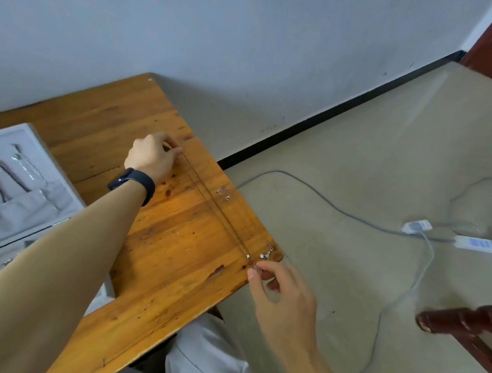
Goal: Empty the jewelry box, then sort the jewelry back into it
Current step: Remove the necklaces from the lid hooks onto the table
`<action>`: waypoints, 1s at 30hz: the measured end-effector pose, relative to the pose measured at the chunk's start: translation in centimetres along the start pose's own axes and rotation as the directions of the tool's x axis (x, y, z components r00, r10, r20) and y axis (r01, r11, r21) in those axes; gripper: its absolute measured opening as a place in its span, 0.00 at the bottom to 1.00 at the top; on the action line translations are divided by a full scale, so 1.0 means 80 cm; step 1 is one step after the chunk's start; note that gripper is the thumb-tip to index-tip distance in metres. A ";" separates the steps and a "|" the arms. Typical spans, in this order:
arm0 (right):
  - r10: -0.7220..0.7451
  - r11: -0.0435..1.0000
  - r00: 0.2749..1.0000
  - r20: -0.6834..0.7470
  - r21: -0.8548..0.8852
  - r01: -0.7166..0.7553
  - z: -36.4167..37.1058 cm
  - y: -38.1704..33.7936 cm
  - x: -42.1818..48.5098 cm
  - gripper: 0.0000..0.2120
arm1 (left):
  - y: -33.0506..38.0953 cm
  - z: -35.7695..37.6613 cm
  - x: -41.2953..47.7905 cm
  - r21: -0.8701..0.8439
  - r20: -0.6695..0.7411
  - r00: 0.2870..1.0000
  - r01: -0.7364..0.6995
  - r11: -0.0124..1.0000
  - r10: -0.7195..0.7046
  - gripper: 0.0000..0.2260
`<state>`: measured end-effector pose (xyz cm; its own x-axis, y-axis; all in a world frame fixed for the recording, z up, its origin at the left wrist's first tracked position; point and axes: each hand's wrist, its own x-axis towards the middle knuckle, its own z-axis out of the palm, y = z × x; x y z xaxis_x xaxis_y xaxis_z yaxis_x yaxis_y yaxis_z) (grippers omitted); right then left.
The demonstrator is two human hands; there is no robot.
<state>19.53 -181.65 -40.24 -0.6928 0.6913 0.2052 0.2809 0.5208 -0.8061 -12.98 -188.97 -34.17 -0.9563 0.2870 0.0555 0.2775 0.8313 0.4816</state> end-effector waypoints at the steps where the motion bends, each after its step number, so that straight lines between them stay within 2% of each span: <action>1: -0.039 0.999 0.999 -0.023 -0.026 0.038 0.002 0.002 0.000 0.03 | 0.000 0.004 0.001 0.001 -0.003 1.000 -0.008 1.000 0.008 0.06; 5: -0.187 0.976 0.979 -0.081 -0.126 0.176 0.008 0.011 0.000 0.05 | -0.006 0.016 0.008 0.021 -0.014 0.998 -0.054 0.998 0.054 0.07; 9: -0.243 0.958 0.967 -0.083 -0.178 0.225 0.011 0.016 0.003 0.06 | -0.006 0.024 0.015 0.037 -0.039 0.996 -0.074 0.997 0.076 0.08; 17: -0.248 0.956 0.966 -0.069 -0.176 0.233 0.017 0.013 0.010 0.07 | -0.001 0.026 0.018 0.041 -0.051 0.996 -0.070 0.997 0.072 0.10; 23: -0.254 0.956 0.965 -0.064 -0.164 0.241 0.015 0.014 0.008 0.07 | -0.004 0.022 0.019 0.010 0.006 0.997 -0.072 0.997 0.072 0.11; 30: -0.288 0.949 0.956 -0.065 -0.151 0.275 0.008 0.011 0.004 0.07 | -0.009 0.010 0.010 0.096 0.035 0.994 -0.105 0.990 0.102 0.13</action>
<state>19.13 -181.30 -41.21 -0.6999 0.5432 0.4638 0.1763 0.7606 -0.6248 -13.86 -188.96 -35.18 -0.9192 0.3869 0.0733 0.3838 0.8385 0.3869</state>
